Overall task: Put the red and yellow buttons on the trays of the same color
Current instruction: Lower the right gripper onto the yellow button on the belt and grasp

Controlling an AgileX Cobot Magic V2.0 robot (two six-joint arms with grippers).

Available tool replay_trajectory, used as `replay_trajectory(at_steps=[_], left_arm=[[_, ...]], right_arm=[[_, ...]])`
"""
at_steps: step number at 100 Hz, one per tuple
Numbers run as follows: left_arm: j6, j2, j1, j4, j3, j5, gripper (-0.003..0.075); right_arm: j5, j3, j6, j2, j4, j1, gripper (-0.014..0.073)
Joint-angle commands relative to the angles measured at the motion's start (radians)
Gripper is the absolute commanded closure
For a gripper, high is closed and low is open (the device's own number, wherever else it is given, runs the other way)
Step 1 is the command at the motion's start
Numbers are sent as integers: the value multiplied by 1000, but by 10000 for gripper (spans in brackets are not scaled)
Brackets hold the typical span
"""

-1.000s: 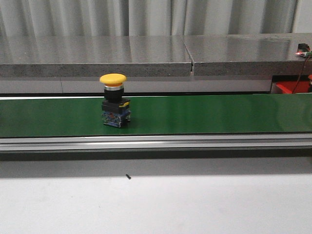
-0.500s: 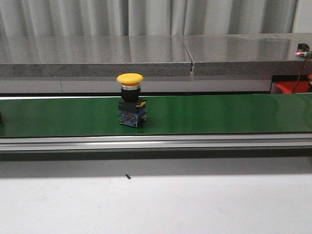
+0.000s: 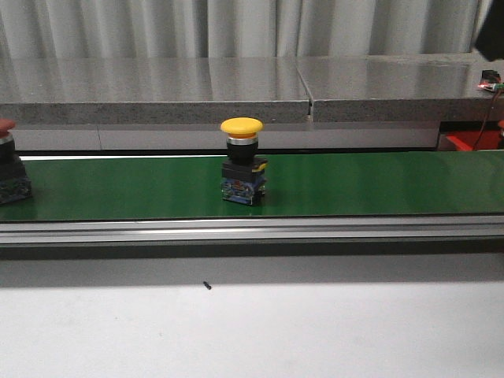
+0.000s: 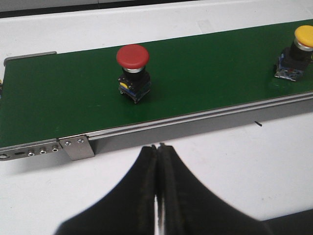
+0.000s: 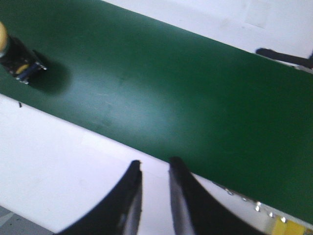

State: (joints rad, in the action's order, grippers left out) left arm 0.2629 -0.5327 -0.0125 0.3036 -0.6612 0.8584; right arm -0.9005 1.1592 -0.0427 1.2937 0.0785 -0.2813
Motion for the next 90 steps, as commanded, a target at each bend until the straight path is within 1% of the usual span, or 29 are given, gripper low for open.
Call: replay_trajectory(at_steps=[1, 6, 10, 17, 41, 58, 67, 75, 82, 90], left_arm=[[1, -4, -8, 28, -26, -57, 741], [1, -4, -8, 28, -26, -57, 741], [1, -4, -8, 28, -26, -57, 741], [1, -4, -8, 28, -26, -57, 741], [1, -4, -8, 28, -26, -57, 741], [1, -4, -8, 28, -26, -57, 741], [1, -4, -8, 28, -26, -57, 741], [1, -4, -8, 28, -26, -57, 741], [1, -4, -8, 28, -26, -57, 741], [1, -4, -8, 28, -26, -57, 741]], right_arm=[[3, 95, -17, 35, 3, -35, 169], [-13, 130, -17, 69, 5, -52, 70], [-32, 154, -17, 99, 8, -66, 8], [-69, 199, -17, 147, 12, -96, -40], [-122, 299, -20, 277, 31, -178, -42], [-99, 307, -100, 342, 39, -189, -42], [-63, 307, -150, 372, 52, -189, -42], [5, 307, -181, 392, 85, -189, -42], [50, 307, -186, 408, 100, -189, -41], [70, 307, -186, 429, 98, -187, -41]])
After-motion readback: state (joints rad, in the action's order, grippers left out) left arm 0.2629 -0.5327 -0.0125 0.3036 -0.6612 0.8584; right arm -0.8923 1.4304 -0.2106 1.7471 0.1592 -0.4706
